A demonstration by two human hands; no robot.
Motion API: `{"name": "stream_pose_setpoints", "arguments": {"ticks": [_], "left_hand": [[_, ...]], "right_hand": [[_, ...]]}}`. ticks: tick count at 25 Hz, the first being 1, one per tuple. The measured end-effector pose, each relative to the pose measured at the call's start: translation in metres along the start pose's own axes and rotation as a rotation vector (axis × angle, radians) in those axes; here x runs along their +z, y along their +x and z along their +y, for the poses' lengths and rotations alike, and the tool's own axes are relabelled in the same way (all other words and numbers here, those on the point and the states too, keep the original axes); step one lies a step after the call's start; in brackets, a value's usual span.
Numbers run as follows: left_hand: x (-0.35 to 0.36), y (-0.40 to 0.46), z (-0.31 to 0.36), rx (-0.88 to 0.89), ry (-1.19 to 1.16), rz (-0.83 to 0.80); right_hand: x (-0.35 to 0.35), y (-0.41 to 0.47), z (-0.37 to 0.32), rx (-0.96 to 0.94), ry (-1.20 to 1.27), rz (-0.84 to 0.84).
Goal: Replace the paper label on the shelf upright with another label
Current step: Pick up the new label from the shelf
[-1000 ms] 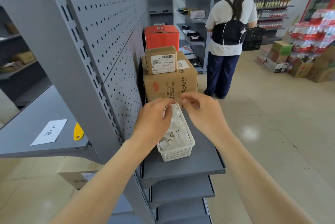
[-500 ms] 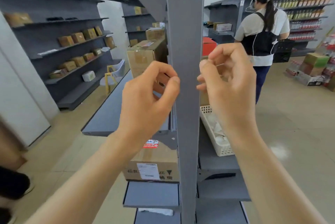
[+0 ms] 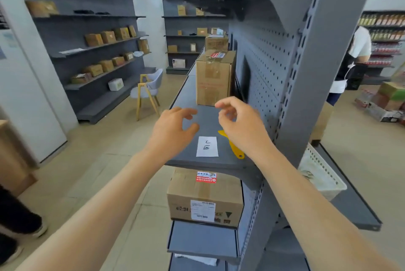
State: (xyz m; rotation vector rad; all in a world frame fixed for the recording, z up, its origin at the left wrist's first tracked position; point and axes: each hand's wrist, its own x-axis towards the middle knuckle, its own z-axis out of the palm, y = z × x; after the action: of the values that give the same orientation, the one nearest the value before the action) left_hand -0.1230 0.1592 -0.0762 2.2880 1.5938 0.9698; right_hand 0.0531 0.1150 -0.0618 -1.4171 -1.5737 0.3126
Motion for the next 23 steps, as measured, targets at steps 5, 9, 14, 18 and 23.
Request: {"name": "stream_pose_setpoints", "arguments": {"ticks": [5,9,14,18,23], "left_hand": [[0.033,0.01,-0.033,-0.015,0.092,-0.275],[0.046,0.016,-0.04,0.033,0.224,-0.349],[0.045,0.022,-0.038,0.055,0.256,-0.392],[0.041,0.023,-0.03,0.063,0.229,-0.427],[0.027,0.022,-0.024,-0.012,-0.439,-0.282]], "right_hand": [[0.032,0.027,0.039,0.155,-0.459,-0.286],[0.04,0.024,0.047,0.129,-0.678,-0.402],[0.038,0.025,0.045,0.097,-0.703,-0.397],[0.04,0.026,0.043,0.141,-0.612,-0.426],[0.023,0.027,0.027,0.205,-0.149,-0.346]]}}
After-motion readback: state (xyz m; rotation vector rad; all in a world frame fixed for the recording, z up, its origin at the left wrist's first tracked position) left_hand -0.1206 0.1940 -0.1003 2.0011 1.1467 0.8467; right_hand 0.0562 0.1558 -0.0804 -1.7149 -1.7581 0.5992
